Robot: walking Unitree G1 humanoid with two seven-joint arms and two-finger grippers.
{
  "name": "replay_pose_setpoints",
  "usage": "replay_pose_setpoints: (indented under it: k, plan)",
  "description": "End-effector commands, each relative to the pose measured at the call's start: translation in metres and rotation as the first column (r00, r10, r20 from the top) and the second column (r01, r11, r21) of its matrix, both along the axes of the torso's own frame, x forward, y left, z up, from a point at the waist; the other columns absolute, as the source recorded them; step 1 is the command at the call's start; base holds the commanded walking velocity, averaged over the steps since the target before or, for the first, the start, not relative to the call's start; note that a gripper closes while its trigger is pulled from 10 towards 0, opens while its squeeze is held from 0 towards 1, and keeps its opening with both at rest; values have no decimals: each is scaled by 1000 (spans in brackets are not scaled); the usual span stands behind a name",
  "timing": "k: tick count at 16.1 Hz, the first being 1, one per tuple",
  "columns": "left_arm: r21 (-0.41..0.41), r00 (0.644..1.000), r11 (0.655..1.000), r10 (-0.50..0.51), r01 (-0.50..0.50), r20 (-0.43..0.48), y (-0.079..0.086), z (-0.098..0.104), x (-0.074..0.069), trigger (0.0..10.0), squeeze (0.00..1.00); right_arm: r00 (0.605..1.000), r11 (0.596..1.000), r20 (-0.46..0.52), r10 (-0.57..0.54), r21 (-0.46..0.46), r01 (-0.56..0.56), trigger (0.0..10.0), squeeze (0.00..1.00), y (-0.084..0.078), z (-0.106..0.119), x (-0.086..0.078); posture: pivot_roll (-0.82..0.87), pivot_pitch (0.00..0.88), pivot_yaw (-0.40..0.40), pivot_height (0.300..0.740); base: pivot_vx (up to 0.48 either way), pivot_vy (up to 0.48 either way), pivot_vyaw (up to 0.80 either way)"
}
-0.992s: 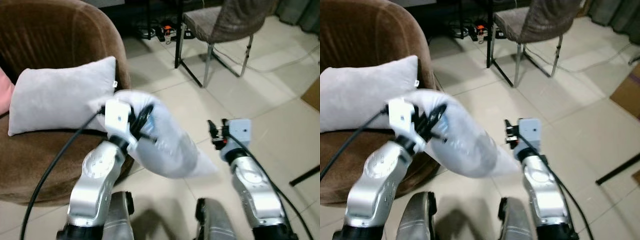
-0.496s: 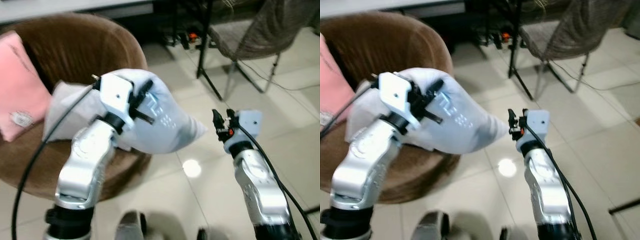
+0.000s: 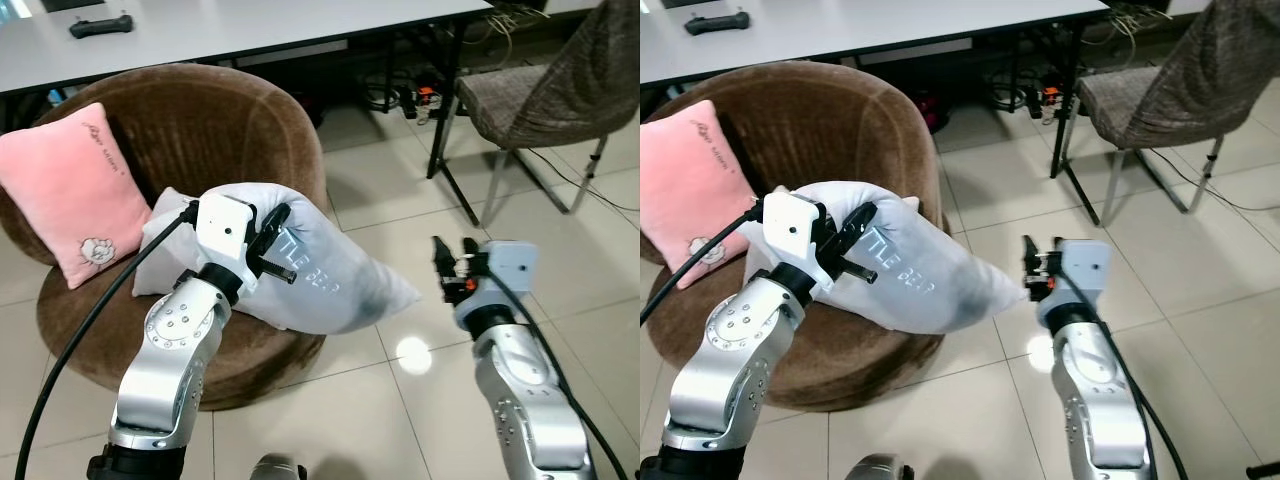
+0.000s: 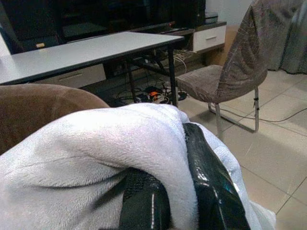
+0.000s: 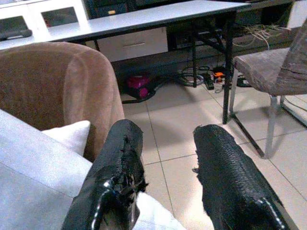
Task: Move the pillow to the sofa from floor
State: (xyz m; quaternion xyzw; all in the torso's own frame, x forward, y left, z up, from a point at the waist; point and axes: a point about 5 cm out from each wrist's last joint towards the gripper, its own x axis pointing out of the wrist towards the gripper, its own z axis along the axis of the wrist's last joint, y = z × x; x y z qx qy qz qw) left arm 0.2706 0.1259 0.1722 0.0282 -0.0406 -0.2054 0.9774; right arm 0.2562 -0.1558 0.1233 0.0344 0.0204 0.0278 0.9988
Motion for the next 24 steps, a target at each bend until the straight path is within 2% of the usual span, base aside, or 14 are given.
replay_pose_setpoints:
  k: [1,3,4,6,7,8,10,11,12,15,18,19,22,24]
  plan:
    - [4,1000,1000,-15,15,26,0,2,-1,0,0,1000,1000,6,-8,-6,8,10000,0,0,3,1,-33,0,127,740,0,0,0]
    - [26,997,997,-74,74,-2,-13,-1,-1,0,0,999,999,26,-37,-5,37,10000,0,-6,9,2,-27,0,140,740,0,0,0]
    - [33,996,996,-88,88,19,-18,-1,2,10000,0,997,997,44,-66,30,64,10000,0,-7,12,4,-52,0,133,740,0,0,0]
    - [-3,997,997,-79,79,20,-18,-3,9,10000,0,997,996,31,-76,51,74,10000,0,-5,10,9,-57,0,117,740,0,0,0]
    - [62,998,996,-62,60,25,-19,-5,13,10000,0,997,997,19,-71,19,70,10000,0,-4,8,7,-59,0,128,740,0,0,0]
    - [65,998,997,-51,49,35,-20,0,16,10000,0,998,998,21,-63,15,63,10000,0,-3,10,7,-50,0,114,740,0,0,0]
    - [60,1000,998,20,-19,-8,-12,-7,20,10000,0,996,995,-13,-94,-47,93,10000,0,-8,4,10,-61,0,111,740,0,0,0]
    - [79,997,995,69,-67,-31,-2,-17,21,10000,0,991,990,-30,-129,-58,127,10000,0,-13,1,11,-62,0,101,740,0,0,0]
    - [165,992,979,123,-118,-22,11,-28,21,10000,0,990,989,-35,-134,-63,131,10000,0,-16,1,11,-65,0,88,740,0,0,0]
    - [149,974,965,225,-218,-37,28,-36,20,10000,0,994,990,-28,-101,-103,98,10000,0,-23,9,10,-92,0,41,740,0,0,0]
    - [148,970,962,239,-231,-41,24,-42,17,10000,0,994,986,-33,-108,-133,103,10000,0,-33,13,9,-119,0,-10,740,0,0,0]
    - [154,971,961,238,-231,-33,17,-46,14,10000,0,993,985,-46,-104,-143,97,10000,0,-38,16,9,-117,0,-49,740,0,0,0]
    - [170,986,971,168,-166,-1,5,-41,12,10000,0,993,984,-42,-112,-143,105,10000,0,-38,25,12,-123,0,-68,740,0,0,0]
    - [172,988,973,156,-155,6,6,-38,13,10000,0,992,983,-29,-125,-137,120,10000,0,-37,30,10,-136,0,-63,740,0,0,0]
